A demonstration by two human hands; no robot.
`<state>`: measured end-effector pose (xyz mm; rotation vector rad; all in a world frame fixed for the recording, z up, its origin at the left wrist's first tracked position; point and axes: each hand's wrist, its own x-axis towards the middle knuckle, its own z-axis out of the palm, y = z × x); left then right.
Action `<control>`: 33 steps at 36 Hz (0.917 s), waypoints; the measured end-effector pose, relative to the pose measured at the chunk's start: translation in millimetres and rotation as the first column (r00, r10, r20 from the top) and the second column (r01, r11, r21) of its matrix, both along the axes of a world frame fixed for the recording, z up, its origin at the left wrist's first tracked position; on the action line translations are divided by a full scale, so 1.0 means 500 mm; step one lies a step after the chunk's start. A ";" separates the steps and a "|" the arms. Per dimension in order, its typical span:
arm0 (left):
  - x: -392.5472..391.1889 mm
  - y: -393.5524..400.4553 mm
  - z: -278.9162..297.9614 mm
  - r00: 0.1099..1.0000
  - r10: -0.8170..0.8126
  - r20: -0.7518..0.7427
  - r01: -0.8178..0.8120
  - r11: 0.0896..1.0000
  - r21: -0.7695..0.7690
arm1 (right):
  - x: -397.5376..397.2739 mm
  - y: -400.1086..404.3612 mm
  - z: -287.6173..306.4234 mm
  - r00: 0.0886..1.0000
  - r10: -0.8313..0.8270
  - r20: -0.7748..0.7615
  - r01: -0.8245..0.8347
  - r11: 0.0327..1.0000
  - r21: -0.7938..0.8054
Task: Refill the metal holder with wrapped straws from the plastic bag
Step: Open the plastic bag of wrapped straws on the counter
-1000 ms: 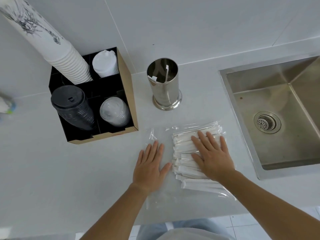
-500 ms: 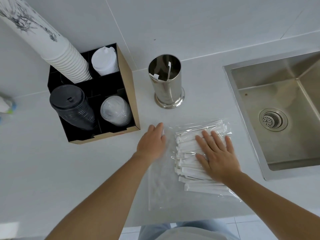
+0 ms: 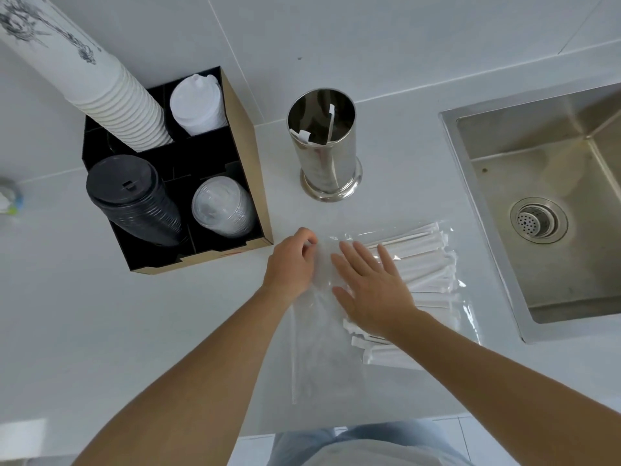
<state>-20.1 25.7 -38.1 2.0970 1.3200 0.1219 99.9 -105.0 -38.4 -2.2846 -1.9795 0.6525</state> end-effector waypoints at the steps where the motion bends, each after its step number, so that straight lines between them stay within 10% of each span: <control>1: -0.002 0.001 -0.001 1.000 0.006 0.015 -0.006 1.000 -0.007 | -0.003 0.012 -0.007 1.000 0.007 0.009 -0.007 1.000 -0.023; 13: -0.048 -0.009 0.001 0.951 0.167 0.260 -0.108 0.968 -0.228 | 0.016 0.028 -0.042 0.993 0.071 0.094 -0.063 0.995 -0.080; 33: -0.032 -0.011 -0.002 0.859 0.453 0.237 -0.345 0.855 -0.387 | 0.018 -0.012 -0.041 0.992 -0.026 0.120 0.032 0.998 -0.053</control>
